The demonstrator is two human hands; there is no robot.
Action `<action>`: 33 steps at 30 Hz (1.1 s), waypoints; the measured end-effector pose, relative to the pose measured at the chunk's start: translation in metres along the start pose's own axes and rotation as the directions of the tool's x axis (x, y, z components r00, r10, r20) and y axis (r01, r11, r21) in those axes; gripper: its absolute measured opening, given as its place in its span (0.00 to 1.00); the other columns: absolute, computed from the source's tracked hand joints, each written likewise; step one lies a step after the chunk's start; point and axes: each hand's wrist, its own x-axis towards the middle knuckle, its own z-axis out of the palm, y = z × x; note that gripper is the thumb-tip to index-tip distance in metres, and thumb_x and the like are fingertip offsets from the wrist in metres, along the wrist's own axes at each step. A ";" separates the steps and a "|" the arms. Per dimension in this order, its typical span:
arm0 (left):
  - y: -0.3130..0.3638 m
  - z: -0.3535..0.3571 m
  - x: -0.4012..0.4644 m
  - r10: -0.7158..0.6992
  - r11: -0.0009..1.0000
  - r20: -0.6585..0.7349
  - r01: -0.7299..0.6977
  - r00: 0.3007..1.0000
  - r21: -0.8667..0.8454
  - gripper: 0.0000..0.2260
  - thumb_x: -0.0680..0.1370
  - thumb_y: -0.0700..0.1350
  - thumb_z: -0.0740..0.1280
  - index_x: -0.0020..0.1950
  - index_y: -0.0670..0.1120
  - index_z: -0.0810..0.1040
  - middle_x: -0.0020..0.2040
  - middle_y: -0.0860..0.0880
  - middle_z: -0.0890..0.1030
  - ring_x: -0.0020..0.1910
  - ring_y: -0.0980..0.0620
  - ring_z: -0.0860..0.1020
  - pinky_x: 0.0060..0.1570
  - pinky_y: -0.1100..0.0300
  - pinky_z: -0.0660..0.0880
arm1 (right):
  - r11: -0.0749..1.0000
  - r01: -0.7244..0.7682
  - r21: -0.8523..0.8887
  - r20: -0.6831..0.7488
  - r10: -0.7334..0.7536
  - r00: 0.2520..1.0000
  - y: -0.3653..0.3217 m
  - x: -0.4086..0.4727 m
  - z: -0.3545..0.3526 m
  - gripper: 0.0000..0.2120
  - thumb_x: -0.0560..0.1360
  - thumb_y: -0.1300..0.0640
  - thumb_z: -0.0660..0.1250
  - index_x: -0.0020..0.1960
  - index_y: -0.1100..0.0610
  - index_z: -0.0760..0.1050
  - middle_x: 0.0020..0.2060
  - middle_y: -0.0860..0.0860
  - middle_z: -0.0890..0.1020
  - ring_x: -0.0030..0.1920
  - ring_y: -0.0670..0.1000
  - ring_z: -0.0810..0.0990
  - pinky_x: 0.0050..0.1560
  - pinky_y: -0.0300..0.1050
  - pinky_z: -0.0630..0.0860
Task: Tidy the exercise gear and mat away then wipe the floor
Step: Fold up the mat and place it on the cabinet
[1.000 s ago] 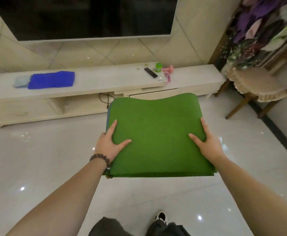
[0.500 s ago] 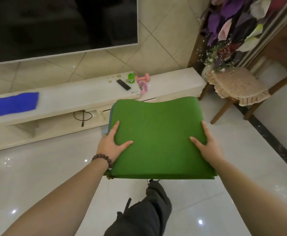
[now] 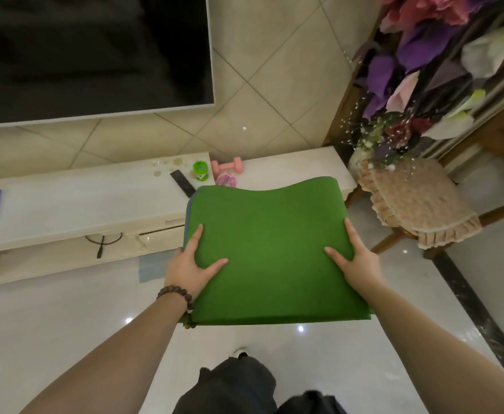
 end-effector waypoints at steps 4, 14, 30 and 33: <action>0.038 0.019 0.050 -0.020 1.000 0.018 0.020 1.000 0.017 0.41 0.69 0.63 0.72 0.76 0.65 0.53 0.61 0.42 0.73 0.57 0.43 0.76 0.58 0.53 0.72 | 1.000 -0.008 -0.021 0.008 0.008 1.000 0.000 0.062 -0.020 0.37 0.73 0.41 0.67 0.74 0.33 0.47 0.63 0.51 0.76 0.59 0.56 0.76 0.59 0.49 0.74; 0.113 0.108 0.183 -0.140 0.990 0.010 0.140 0.990 0.030 0.42 0.69 0.61 0.72 0.76 0.65 0.50 0.52 0.47 0.67 0.56 0.43 0.75 0.61 0.52 0.71 | 0.996 0.046 -0.074 0.192 -0.031 0.981 0.019 0.269 -0.056 0.38 0.74 0.40 0.65 0.73 0.32 0.42 0.67 0.51 0.74 0.57 0.56 0.78 0.57 0.50 0.76; 0.124 0.299 0.447 -0.381 0.913 0.140 0.396 0.914 -0.101 0.46 0.71 0.44 0.75 0.75 0.67 0.47 0.60 0.45 0.69 0.58 0.46 0.73 0.65 0.49 0.71 | 0.967 0.143 -0.212 0.346 -0.063 0.936 0.093 0.619 -0.001 0.37 0.77 0.48 0.64 0.75 0.40 0.42 0.63 0.60 0.76 0.54 0.59 0.79 0.50 0.42 0.73; 0.087 0.324 0.511 -0.354 0.930 0.096 0.361 0.930 -0.067 0.46 0.71 0.44 0.76 0.76 0.64 0.48 0.66 0.43 0.69 0.61 0.45 0.73 0.66 0.49 0.70 | 0.976 0.127 -0.176 0.321 -0.066 0.945 0.110 0.675 0.051 0.37 0.77 0.48 0.64 0.77 0.42 0.44 0.60 0.61 0.76 0.56 0.60 0.77 0.53 0.45 0.72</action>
